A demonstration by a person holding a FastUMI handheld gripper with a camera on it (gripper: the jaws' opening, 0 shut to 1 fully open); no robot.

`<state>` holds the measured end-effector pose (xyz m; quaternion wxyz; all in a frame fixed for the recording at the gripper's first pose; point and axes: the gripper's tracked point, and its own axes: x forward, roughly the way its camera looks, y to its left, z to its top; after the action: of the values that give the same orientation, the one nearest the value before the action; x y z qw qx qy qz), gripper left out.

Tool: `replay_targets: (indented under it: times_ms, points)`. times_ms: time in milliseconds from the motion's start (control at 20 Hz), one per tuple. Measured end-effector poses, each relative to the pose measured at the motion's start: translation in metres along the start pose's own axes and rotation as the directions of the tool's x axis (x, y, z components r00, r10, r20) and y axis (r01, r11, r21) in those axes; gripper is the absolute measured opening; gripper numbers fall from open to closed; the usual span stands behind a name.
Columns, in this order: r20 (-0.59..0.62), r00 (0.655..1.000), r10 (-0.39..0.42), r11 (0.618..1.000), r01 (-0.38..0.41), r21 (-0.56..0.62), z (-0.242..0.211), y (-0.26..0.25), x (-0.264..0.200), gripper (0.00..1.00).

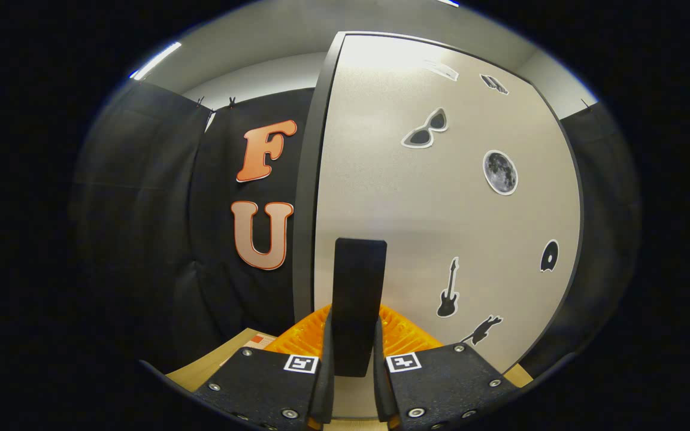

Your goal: Open the shoe cabinet door, grab the shoes and put them into the shoe cabinet, then close the shoe cabinet door.

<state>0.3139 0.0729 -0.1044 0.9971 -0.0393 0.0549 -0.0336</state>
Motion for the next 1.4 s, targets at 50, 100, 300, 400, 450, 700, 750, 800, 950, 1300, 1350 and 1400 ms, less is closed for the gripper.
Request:
replay_targets:
  times_ms: [50,100,300,400,450,700,750,800,950,1300,1350,1400]
  points:
    - [-0.008,1.0,-0.002,1.0,0.002,0.007,0.0,0.0,-0.001,0.26]
    - [-0.014,1.0,-0.002,1.0,0.002,0.01,-0.001,-0.001,-0.002,0.26]
    - [-0.025,1.0,0.003,1.0,-0.003,0.024,0.0,-0.001,-0.013,0.26]
    - [-0.028,1.0,-0.002,1.0,0.003,0.027,0.002,-0.002,-0.026,0.26]
    - [-0.028,1.0,-0.005,1.0,0.005,0.028,0.002,-0.004,-0.032,0.26]
    - [-0.03,1.0,-0.008,0.999,0.009,0.03,0.001,-0.014,-0.065,0.26]
    - [-0.031,0.999,-0.012,0.999,0.013,0.034,0.0,-0.017,-0.071,0.26]
    - [-0.03,0.999,-0.016,0.999,0.017,0.036,0.0,-0.02,-0.076,0.26]
    - [-0.033,0.999,-0.022,1.0,0.023,0.018,-0.002,-0.029,-0.09,0.26]
    - [-0.036,0.999,-0.02,0.999,0.021,0.028,-0.006,-0.049,-0.118,0.26]
    - [-0.03,0.999,-0.011,1.0,0.012,0.029,-0.005,-0.053,-0.123,0.26]
    - [-0.025,1.0,0.0,1.0,0.0,0.027,-0.005,-0.056,-0.127,0.26]
